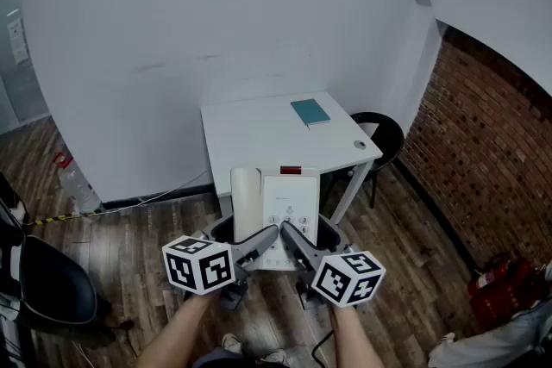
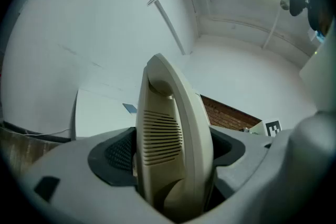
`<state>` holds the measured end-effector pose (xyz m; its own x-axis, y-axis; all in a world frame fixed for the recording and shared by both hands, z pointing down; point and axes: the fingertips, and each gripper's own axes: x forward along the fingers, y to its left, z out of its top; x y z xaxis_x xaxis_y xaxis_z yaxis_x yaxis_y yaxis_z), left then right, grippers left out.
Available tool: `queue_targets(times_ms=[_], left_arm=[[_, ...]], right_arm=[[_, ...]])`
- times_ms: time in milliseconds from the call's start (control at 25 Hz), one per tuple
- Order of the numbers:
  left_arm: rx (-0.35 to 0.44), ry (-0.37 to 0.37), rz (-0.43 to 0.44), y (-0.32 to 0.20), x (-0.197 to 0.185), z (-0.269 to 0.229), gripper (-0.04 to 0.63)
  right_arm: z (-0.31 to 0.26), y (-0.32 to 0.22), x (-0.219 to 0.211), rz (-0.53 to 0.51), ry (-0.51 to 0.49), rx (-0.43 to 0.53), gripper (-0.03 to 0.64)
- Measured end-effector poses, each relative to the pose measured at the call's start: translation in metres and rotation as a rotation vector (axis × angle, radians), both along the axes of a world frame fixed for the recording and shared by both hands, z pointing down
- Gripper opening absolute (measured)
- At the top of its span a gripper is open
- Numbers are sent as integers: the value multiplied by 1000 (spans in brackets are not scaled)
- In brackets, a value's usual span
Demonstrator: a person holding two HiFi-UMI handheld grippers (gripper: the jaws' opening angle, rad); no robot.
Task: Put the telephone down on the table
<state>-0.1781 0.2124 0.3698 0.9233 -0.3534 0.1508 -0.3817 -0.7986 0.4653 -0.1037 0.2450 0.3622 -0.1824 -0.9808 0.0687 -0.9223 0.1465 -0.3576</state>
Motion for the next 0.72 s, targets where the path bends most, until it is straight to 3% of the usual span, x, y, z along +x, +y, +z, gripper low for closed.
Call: queue_targets(times_ms=[720], left_arm=[[13,-24,-14,11,39,2,405]], right_arm=[[2,10,41,10,-53,23,308]])
